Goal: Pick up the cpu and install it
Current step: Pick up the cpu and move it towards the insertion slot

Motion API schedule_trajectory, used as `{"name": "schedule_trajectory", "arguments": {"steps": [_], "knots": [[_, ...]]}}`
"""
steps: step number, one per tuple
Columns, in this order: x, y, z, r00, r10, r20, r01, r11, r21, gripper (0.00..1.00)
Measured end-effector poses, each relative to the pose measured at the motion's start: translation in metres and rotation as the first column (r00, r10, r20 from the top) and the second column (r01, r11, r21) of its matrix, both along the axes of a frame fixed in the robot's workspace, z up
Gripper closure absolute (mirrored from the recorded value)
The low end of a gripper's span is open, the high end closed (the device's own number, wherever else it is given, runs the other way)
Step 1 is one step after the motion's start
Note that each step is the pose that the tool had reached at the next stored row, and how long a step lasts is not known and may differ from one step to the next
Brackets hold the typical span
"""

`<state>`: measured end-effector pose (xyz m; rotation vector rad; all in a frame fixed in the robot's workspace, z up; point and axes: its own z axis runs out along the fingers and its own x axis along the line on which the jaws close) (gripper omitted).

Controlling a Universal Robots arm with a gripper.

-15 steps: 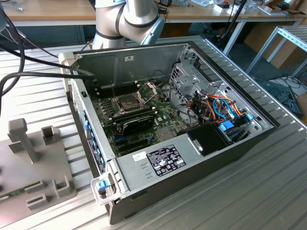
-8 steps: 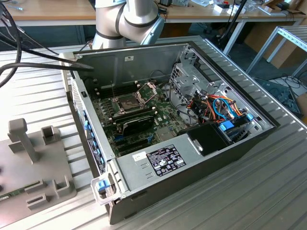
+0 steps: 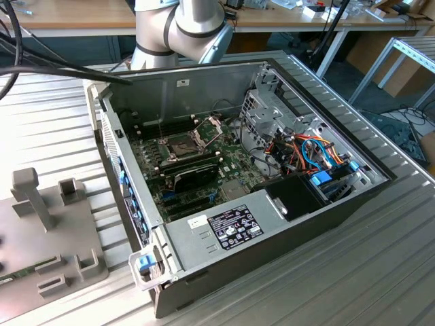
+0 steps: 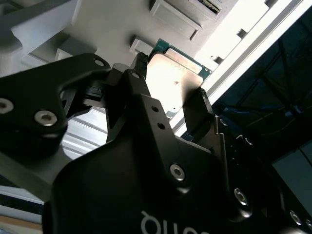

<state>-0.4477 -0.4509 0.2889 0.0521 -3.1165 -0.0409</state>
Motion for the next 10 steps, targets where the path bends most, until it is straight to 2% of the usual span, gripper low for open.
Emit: {"name": "schedule_trajectory", "arguments": {"steps": [6, 9, 10], "knots": [[0.0000, 0.0006, 0.0120, 1.0000, 0.000, 0.0000, 0.000, 1.0000, 0.0000, 0.45], [0.0001, 0.0009, 0.0195, 1.0000, 0.000, 0.0001, 0.000, 1.0000, 0.0000, 0.45], [0.0000, 0.0010, 0.0238, 1.0000, 0.000, 0.0000, 0.000, 1.0000, 0.0000, 0.45]]}}
